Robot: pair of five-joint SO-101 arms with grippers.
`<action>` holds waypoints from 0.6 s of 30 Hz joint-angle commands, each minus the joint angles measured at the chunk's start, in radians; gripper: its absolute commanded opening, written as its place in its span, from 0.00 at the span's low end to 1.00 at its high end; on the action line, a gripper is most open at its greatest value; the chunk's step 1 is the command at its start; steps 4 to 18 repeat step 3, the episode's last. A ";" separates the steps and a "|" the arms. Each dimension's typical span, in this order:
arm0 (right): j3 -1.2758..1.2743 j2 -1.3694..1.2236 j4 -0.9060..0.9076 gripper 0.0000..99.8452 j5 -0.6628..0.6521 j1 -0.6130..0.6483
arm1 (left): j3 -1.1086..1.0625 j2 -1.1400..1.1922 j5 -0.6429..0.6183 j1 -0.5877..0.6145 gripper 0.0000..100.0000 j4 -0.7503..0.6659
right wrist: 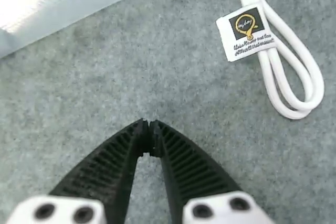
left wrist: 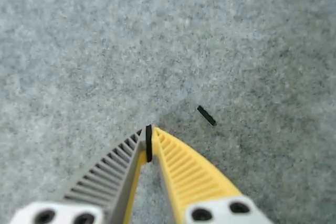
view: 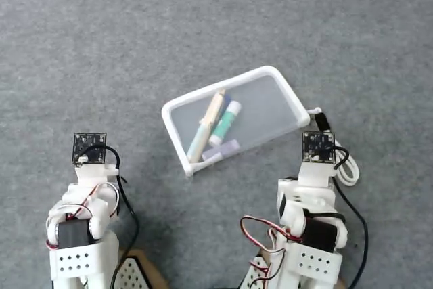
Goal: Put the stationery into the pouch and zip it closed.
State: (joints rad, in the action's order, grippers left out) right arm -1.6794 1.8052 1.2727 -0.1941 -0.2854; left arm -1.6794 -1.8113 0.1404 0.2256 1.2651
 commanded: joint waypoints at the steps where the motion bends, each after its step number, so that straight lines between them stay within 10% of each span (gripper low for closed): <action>1: -0.008 0.030 0.002 0.01 -0.008 -0.017 | -0.019 -0.005 0.002 0.007 0.03 0.006; 18: -0.008 0.030 0.002 0.01 -0.008 -0.017 | -0.019 -0.005 0.002 0.007 0.03 0.006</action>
